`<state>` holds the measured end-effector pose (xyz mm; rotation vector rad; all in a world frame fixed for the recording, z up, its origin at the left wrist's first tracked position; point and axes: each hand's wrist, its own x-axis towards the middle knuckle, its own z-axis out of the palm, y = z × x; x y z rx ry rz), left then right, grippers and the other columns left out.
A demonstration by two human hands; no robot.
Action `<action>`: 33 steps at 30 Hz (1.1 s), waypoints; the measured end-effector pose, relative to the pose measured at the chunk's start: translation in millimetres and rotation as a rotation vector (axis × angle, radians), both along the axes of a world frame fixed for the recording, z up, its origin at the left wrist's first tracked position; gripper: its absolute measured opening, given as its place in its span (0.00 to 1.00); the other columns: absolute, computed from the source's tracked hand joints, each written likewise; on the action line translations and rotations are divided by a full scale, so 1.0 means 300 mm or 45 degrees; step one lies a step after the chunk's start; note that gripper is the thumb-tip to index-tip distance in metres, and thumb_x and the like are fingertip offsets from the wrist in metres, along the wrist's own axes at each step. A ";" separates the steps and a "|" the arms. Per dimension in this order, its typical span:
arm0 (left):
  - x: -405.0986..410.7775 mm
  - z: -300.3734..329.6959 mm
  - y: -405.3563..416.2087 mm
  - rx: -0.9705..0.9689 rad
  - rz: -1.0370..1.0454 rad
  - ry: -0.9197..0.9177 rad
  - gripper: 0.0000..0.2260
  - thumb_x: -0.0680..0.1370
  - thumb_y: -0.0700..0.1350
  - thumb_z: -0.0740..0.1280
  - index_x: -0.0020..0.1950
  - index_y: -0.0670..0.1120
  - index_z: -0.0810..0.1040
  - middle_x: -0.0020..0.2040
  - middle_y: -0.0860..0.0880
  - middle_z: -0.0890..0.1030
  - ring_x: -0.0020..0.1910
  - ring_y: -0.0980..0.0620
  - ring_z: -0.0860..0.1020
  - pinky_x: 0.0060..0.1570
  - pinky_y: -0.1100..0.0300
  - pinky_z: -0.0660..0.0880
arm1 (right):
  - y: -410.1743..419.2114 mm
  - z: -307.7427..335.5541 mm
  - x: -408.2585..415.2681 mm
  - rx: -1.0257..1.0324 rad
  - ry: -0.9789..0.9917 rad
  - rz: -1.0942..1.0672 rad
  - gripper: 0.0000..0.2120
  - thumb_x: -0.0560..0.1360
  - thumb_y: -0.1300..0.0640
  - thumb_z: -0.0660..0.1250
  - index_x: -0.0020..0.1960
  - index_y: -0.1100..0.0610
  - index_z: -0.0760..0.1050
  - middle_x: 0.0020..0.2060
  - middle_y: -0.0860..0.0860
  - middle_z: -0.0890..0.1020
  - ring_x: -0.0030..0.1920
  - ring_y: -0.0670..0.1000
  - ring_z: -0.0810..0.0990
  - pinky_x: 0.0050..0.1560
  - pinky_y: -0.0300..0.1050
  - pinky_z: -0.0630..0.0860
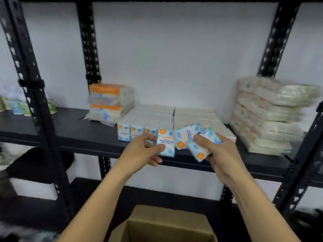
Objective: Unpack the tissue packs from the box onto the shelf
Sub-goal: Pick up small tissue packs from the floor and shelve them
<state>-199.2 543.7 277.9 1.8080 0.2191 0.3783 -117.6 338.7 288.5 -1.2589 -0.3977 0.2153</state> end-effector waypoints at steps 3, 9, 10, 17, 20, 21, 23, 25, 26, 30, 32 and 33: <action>-0.055 0.059 0.155 0.014 0.144 -0.049 0.10 0.76 0.46 0.72 0.55 0.47 0.77 0.42 0.42 0.84 0.37 0.45 0.84 0.40 0.53 0.82 | 0.178 0.082 -0.006 0.003 -0.066 0.095 0.12 0.70 0.63 0.75 0.53 0.60 0.83 0.46 0.56 0.87 0.44 0.53 0.87 0.39 0.41 0.81; -0.100 0.115 0.444 0.082 0.401 -0.132 0.08 0.76 0.47 0.72 0.53 0.46 0.78 0.43 0.44 0.85 0.32 0.50 0.82 0.31 0.57 0.76 | 0.488 0.204 0.019 -0.149 -0.262 0.161 0.17 0.67 0.60 0.79 0.55 0.57 0.83 0.45 0.53 0.88 0.46 0.55 0.87 0.49 0.52 0.83; -0.096 0.115 0.494 0.105 0.441 -0.130 0.09 0.76 0.47 0.72 0.53 0.46 0.79 0.43 0.44 0.85 0.32 0.51 0.82 0.29 0.58 0.75 | 0.533 0.217 0.033 -0.175 -0.284 0.162 0.16 0.67 0.59 0.80 0.54 0.57 0.83 0.44 0.53 0.88 0.46 0.56 0.87 0.50 0.54 0.83; -0.013 0.043 0.756 0.196 0.606 -0.033 0.09 0.75 0.50 0.72 0.51 0.48 0.80 0.44 0.47 0.84 0.32 0.52 0.80 0.28 0.60 0.72 | 0.801 0.255 0.171 -0.447 -0.414 0.130 0.17 0.63 0.54 0.82 0.49 0.56 0.83 0.43 0.52 0.87 0.44 0.54 0.87 0.50 0.62 0.82; 0.033 0.012 0.820 0.234 0.645 0.019 0.07 0.75 0.51 0.71 0.51 0.50 0.81 0.46 0.50 0.84 0.38 0.52 0.80 0.36 0.60 0.75 | 0.886 0.273 0.225 -0.631 -0.553 0.113 0.22 0.61 0.52 0.83 0.51 0.55 0.80 0.46 0.52 0.86 0.45 0.53 0.86 0.46 0.53 0.83; 0.052 0.001 0.842 0.241 0.657 0.031 0.06 0.75 0.51 0.71 0.49 0.51 0.81 0.47 0.51 0.84 0.42 0.52 0.81 0.42 0.58 0.77 | 0.911 0.282 0.239 -0.705 -0.627 0.101 0.23 0.62 0.52 0.83 0.52 0.56 0.79 0.46 0.52 0.84 0.44 0.52 0.85 0.40 0.46 0.82; 0.086 -0.020 0.881 0.268 0.682 0.047 0.03 0.75 0.51 0.71 0.45 0.53 0.82 0.47 0.51 0.84 0.48 0.51 0.81 0.51 0.54 0.78 | 0.958 0.301 0.260 -0.855 -0.793 0.103 0.23 0.63 0.53 0.82 0.52 0.58 0.78 0.43 0.50 0.82 0.38 0.48 0.81 0.27 0.36 0.73; 0.113 -0.035 0.908 0.295 0.709 0.070 0.03 0.76 0.51 0.71 0.44 0.53 0.82 0.48 0.51 0.84 0.48 0.49 0.81 0.48 0.56 0.76 | 1.009 0.317 0.277 -1.022 -0.995 0.157 0.24 0.64 0.55 0.82 0.56 0.57 0.78 0.46 0.51 0.80 0.38 0.47 0.79 0.23 0.34 0.71; 0.128 -0.045 0.922 0.301 0.718 0.074 0.04 0.76 0.51 0.70 0.46 0.53 0.83 0.49 0.51 0.84 0.48 0.49 0.81 0.48 0.57 0.76 | 1.038 0.322 0.288 -1.119 -1.105 0.196 0.26 0.64 0.55 0.82 0.58 0.56 0.77 0.49 0.51 0.80 0.41 0.49 0.80 0.26 0.35 0.72; 0.179 -0.076 0.965 0.341 0.767 0.097 0.10 0.76 0.53 0.70 0.54 0.51 0.82 0.52 0.52 0.83 0.51 0.50 0.80 0.52 0.56 0.76 | 1.151 0.329 0.308 -1.537 -1.572 0.435 0.26 0.66 0.55 0.80 0.61 0.51 0.77 0.53 0.51 0.80 0.50 0.51 0.78 0.48 0.47 0.78; 0.205 -0.091 0.978 0.377 0.785 0.128 0.08 0.76 0.54 0.69 0.51 0.52 0.81 0.49 0.53 0.82 0.47 0.51 0.79 0.47 0.55 0.77 | 1.203 0.324 0.301 -1.783 -1.758 0.571 0.27 0.67 0.56 0.79 0.64 0.50 0.76 0.54 0.50 0.78 0.52 0.52 0.77 0.52 0.50 0.77; 0.216 -0.095 0.979 0.416 0.791 0.155 0.08 0.77 0.55 0.68 0.51 0.53 0.81 0.48 0.54 0.81 0.46 0.52 0.78 0.45 0.56 0.75 | 1.227 0.317 0.298 -1.892 -1.828 0.626 0.27 0.68 0.57 0.78 0.65 0.50 0.75 0.52 0.49 0.77 0.51 0.52 0.77 0.52 0.51 0.77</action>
